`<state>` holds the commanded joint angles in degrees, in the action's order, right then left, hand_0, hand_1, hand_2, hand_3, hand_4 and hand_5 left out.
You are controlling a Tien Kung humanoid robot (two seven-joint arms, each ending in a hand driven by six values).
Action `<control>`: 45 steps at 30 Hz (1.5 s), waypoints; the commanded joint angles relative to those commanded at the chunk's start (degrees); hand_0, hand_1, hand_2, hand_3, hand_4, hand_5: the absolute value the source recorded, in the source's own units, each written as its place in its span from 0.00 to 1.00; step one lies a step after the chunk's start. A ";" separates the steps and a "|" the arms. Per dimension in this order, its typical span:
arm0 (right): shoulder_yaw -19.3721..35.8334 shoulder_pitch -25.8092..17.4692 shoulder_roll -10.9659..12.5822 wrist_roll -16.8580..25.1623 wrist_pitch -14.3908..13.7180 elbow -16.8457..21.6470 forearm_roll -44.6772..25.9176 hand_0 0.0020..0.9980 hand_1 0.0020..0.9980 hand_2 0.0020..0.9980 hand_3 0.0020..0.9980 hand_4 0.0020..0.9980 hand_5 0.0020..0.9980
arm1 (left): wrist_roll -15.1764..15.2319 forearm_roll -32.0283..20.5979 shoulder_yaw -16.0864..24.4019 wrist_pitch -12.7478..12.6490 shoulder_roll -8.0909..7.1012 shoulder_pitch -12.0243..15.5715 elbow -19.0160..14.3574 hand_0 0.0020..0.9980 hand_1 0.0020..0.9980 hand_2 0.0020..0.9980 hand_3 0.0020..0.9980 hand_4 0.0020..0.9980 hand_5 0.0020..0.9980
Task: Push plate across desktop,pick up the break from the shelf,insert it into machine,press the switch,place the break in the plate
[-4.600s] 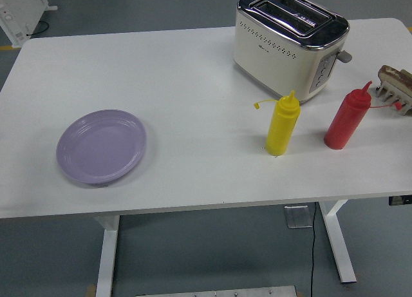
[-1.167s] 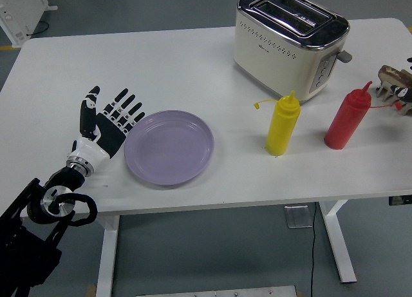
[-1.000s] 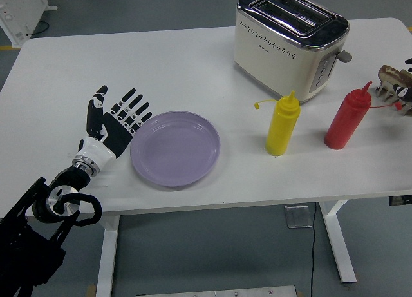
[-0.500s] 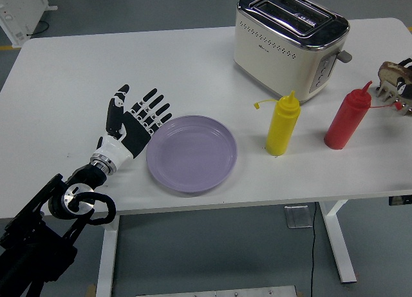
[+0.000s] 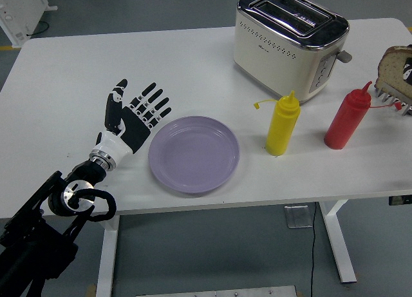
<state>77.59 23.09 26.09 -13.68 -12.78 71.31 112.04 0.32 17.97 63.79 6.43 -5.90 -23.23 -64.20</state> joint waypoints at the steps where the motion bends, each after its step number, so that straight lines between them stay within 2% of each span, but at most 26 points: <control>1: 0.15 0.05 0.08 0.26 -0.67 0.50 -0.20 0.42 0.44 0.48 0.48 0.30 0.00 | 0.05 0.40 1.04 -0.13 -0.13 0.33 -0.35 0.90 0.85 0.90 0.81 0.71 1.00; 12: 1.11 2.28 0.59 0.68 -3.53 4.68 0.15 0.43 0.43 0.47 0.47 0.26 0.00 | 0.74 3.27 11.91 -1.24 -1.02 3.59 -4.50 0.90 0.85 0.90 0.80 0.71 1.00; 16: 0.64 4.07 0.41 0.33 -3.99 5.97 -0.77 0.43 0.43 0.47 0.47 0.26 0.00 | 0.72 3.53 14.32 -1.29 -1.40 4.68 -6.02 0.90 0.85 0.90 0.80 0.71 1.00; 27: -2.02 12.66 -2.67 -0.67 -7.57 7.68 -1.98 0.42 0.42 0.46 0.46 0.25 0.00 | 0.85 3.10 20.54 -1.80 -1.59 7.78 -9.14 0.89 0.84 0.89 0.80 0.72 1.00; 34: -4.04 19.46 -5.70 -1.66 -8.80 5.89 -1.46 0.42 0.41 0.45 0.45 0.24 0.00 | 1.39 2.51 25.27 -2.34 -1.72 9.51 -10.80 0.88 0.84 0.89 0.79 0.72 1.00; 45: -8.40 28.27 -12.66 -4.80 -10.66 -2.27 -3.84 0.42 0.41 0.45 0.45 0.24 0.00 | 1.69 1.65 29.59 -2.86 -2.67 12.66 -13.70 0.88 0.84 0.88 0.79 0.71 1.00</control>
<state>69.19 51.36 13.43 -18.48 -23.44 69.03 108.20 2.01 19.62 93.38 3.57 -8.57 -10.57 -77.90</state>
